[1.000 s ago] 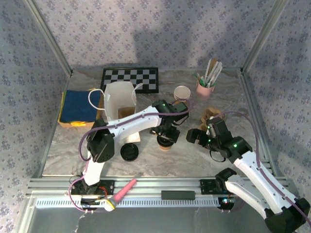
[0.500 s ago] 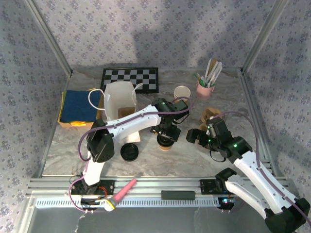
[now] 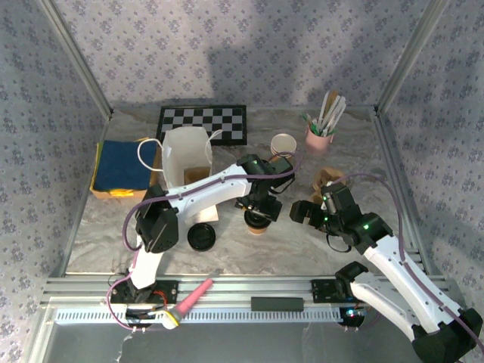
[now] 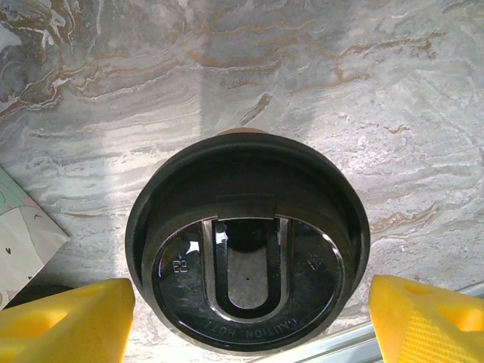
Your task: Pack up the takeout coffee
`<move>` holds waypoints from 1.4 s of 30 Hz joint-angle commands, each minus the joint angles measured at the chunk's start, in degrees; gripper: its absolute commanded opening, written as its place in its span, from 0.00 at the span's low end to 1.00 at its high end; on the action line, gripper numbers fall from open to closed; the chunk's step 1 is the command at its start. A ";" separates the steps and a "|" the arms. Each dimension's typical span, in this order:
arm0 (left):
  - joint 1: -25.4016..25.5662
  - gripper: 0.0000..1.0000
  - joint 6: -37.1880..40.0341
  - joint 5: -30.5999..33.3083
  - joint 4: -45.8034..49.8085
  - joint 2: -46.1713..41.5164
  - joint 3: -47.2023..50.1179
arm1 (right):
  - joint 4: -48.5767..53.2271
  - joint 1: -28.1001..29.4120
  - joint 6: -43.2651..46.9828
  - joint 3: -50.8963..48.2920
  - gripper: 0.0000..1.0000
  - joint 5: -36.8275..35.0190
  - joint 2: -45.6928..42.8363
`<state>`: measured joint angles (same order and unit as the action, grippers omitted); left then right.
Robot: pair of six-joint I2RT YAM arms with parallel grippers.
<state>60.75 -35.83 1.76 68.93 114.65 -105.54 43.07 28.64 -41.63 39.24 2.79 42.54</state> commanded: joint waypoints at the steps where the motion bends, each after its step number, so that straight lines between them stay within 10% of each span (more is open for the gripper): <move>1: -0.11 0.80 0.77 -0.35 0.42 1.06 0.68 | 0.87 0.10 -0.35 0.52 1.00 -1.01 0.08; 42: 0.19 0.73 0.33 0.64 0.09 1.61 1.96 | 0.69 0.01 -0.56 0.03 1.00 -0.84 0.08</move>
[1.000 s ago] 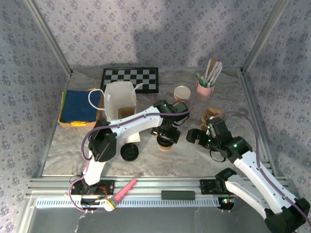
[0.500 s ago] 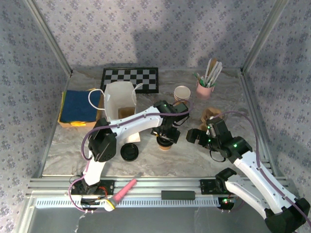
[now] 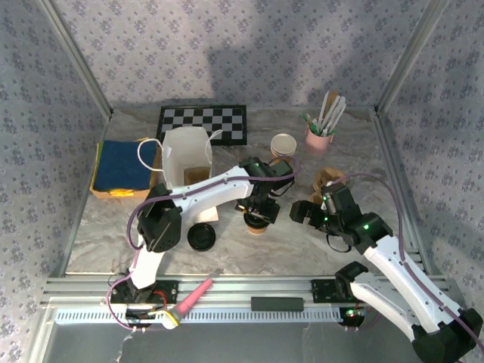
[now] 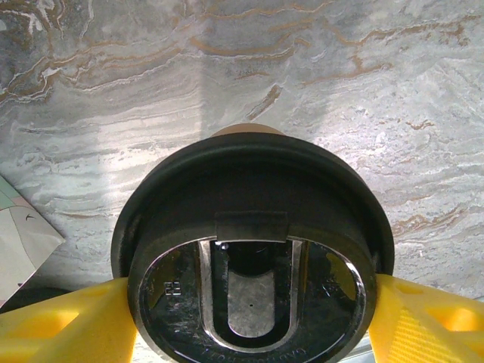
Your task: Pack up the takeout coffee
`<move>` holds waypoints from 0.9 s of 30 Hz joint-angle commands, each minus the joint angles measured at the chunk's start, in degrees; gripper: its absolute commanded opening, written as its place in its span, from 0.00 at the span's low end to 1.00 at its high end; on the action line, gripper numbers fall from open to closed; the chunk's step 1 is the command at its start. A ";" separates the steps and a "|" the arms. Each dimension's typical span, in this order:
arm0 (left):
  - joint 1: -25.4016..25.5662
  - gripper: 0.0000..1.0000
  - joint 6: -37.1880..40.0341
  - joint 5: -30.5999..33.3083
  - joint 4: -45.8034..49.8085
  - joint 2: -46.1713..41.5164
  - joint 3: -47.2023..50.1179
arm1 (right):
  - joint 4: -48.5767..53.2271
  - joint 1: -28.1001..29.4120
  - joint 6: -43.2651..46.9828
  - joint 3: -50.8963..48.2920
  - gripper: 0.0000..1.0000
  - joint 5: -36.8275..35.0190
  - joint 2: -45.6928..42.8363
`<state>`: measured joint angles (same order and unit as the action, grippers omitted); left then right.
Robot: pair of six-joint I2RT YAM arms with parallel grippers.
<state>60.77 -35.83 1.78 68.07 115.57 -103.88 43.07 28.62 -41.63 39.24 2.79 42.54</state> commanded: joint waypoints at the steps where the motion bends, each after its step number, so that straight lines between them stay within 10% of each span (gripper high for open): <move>1: 0.18 0.70 0.37 0.60 1.02 0.71 0.24 | 0.66 0.01 -0.56 0.09 1.00 -0.77 0.06; 27: 0.14 0.59 0.81 0.94 2.59 0.14 -1.50 | 0.95 -0.17 -0.43 0.72 1.00 -1.02 0.08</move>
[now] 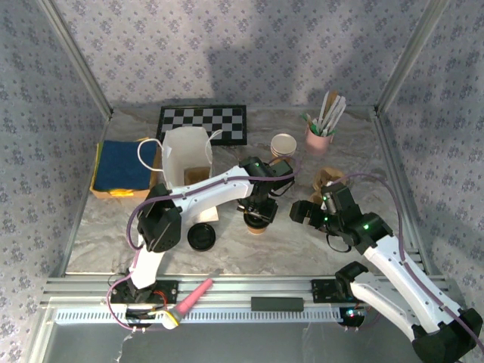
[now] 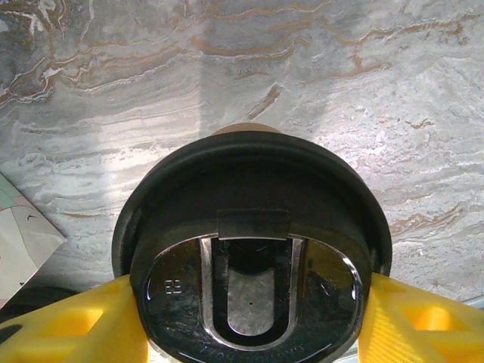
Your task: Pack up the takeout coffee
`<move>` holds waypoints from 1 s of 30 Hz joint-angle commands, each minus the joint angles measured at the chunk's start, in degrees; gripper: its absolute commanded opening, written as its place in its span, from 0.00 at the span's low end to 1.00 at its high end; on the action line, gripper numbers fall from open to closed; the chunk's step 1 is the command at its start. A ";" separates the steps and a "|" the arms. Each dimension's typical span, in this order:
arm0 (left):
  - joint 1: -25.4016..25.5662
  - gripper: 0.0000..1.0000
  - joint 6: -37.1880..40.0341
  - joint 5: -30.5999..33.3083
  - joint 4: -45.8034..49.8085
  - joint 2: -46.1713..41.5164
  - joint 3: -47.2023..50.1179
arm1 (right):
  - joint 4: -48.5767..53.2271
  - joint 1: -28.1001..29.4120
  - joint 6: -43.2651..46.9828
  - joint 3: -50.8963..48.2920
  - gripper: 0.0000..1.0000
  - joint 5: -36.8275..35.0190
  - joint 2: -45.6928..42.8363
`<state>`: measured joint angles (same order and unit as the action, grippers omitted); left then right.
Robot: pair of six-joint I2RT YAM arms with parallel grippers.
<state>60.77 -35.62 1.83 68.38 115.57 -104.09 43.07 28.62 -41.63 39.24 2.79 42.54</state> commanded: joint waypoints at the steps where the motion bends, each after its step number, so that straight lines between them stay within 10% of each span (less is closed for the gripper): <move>1: 0.06 0.58 0.53 0.91 2.28 0.05 -1.29 | 0.93 -0.15 -0.44 0.74 1.00 -1.00 0.09; 30: -1.67 0.58 0.37 7.67 23.06 -1.32 -28.86 | 0.95 -0.48 1.33 3.54 1.00 -0.79 -0.67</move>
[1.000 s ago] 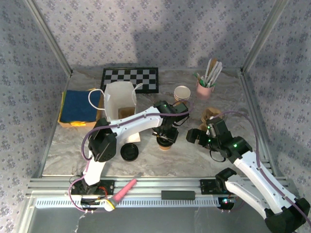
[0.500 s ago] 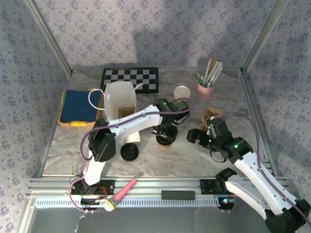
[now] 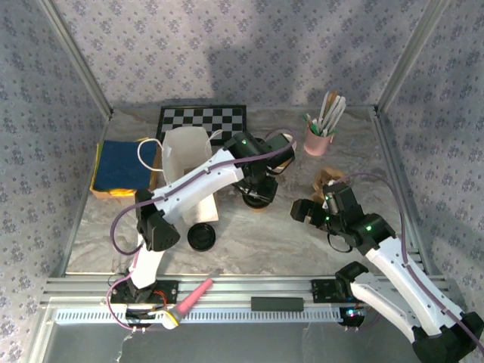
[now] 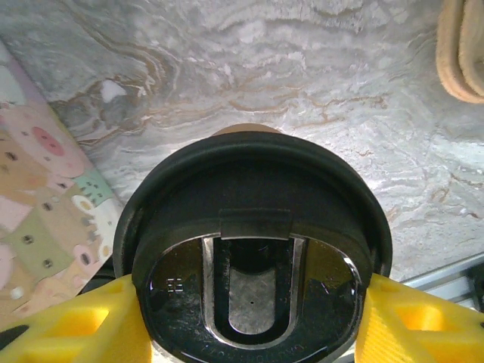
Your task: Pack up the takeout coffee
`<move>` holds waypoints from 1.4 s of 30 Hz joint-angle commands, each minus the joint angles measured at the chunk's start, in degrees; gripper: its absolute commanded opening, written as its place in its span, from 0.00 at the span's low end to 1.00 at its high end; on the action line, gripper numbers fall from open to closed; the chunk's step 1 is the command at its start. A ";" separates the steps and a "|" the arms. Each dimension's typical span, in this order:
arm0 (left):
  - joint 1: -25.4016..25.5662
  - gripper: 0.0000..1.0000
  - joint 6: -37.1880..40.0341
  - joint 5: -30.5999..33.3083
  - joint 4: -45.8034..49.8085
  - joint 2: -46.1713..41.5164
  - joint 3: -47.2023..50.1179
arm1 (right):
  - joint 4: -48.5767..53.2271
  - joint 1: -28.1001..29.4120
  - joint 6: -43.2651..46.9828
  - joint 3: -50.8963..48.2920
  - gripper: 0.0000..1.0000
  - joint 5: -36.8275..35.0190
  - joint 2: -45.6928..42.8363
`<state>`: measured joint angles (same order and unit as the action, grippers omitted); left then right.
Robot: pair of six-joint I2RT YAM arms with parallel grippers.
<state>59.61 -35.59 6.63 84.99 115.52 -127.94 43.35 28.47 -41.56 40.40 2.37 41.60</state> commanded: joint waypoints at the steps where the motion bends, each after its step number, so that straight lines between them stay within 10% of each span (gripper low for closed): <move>1: -0.60 0.58 0.43 3.48 7.90 -1.02 -7.23 | 0.48 -0.34 1.66 2.91 1.00 -0.07 0.55; 20: -2.78 0.57 -1.01 11.62 15.87 -9.41 -22.79 | -6.56 4.79 8.11 11.66 1.00 4.16 6.78; 42: -3.98 0.56 -7.19 17.84 15.82 -31.18 -4.39 | -10.13 16.28 10.27 20.91 1.00 0.97 18.54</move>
<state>55.96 -40.95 22.35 92.16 87.02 -133.84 34.00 44.01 -32.38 59.05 4.86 59.51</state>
